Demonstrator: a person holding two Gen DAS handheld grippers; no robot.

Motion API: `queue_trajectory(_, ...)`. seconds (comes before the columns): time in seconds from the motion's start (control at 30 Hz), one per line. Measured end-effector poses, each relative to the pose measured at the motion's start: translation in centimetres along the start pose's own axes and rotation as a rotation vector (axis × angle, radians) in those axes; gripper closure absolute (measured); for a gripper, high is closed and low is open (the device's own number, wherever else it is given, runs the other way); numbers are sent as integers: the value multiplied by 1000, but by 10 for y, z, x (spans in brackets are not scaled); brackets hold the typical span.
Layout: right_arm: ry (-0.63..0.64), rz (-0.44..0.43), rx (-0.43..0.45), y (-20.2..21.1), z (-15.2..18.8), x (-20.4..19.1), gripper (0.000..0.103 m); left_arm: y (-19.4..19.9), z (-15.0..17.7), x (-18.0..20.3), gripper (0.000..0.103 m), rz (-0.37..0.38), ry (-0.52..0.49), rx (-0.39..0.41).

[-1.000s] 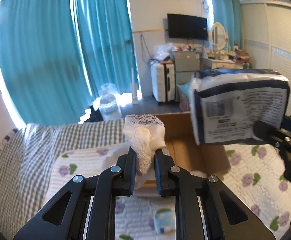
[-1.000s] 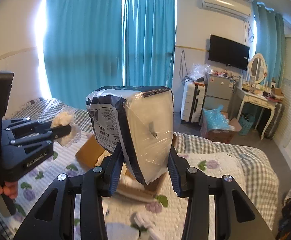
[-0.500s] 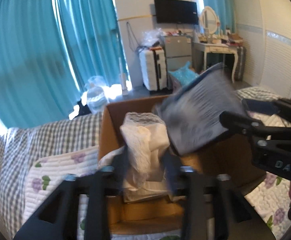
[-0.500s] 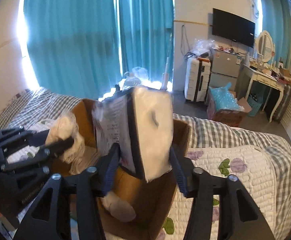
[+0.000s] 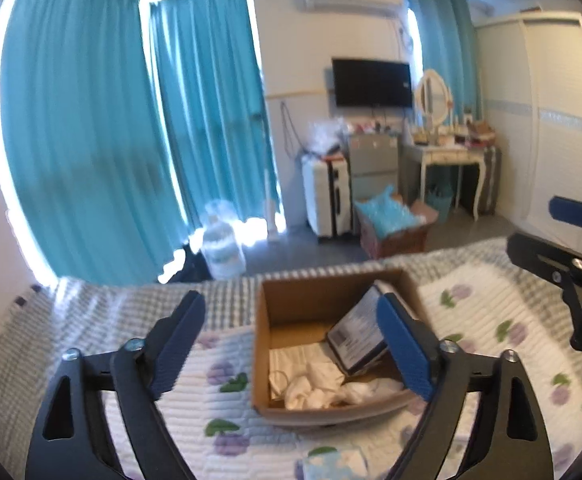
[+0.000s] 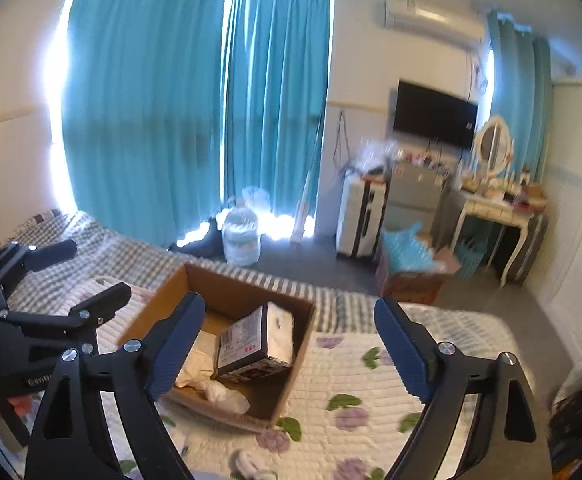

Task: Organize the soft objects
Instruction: 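Lower both items into the box and open both grippers, then grasp the white sock with the right gripper while the left grasps the blue tissue pack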

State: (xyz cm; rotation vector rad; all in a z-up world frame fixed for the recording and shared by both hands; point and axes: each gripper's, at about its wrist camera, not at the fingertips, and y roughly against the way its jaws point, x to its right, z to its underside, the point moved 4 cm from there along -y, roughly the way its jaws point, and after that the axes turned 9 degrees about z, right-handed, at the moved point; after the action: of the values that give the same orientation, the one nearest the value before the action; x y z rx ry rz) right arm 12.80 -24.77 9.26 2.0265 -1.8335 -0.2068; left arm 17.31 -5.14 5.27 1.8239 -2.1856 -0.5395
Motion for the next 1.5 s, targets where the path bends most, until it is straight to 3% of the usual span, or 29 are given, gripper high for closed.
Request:
queue_trajectory(0.1, -6, 0, 26, 48, -17, 5, 8, 46, -17, -1, 7, -7, 3, 49)
queue_trajectory(0.2, 6, -36, 22, 92, -28, 3, 7, 91, -26, -1, 7, -18, -14, 94)
queue_trajectory(0.27, 10, -55, 13, 116, -29, 2, 6, 116, -26, -3, 0, -19, -16, 121)
queue_trajectory(0.47, 51, -43, 8, 158, 6, -7, 0, 151, 10, -15, 0, -3, 24, 126)
queue_trajectory(0.63, 101, -37, -84, 127, 67, -27, 0, 133, 61, -22, 0, -17, 55, 55)
queue_trajectory(0.83, 96, -49, -253, 49, 150, -55, 0, 63, 138, -28, 0, -16, 119, -82)
queue_trajectory(1.03, 71, -79, -370, -6, 210, -77, 0, 18, 203, -32, 0, -3, 135, -183)
queue_trajectory(1.2, 116, -68, -426, -29, 243, -94, 7, 1, 229, -35, 0, 8, 146, -283)
queue_trajectory(1.3, 147, -48, -441, -35, 249, -100, 27, 1, 231, -32, 0, 16, 133, -288)
queue_trajectory(1.37, 144, -49, -443, -35, 249, -99, 45, 2, 233, -30, 0, 16, 129, -287)
queue_trajectory(1.5, 90, -47, -428, -25, 245, -91, 54, 2, 235, -33, 0, 17, 161, -307)
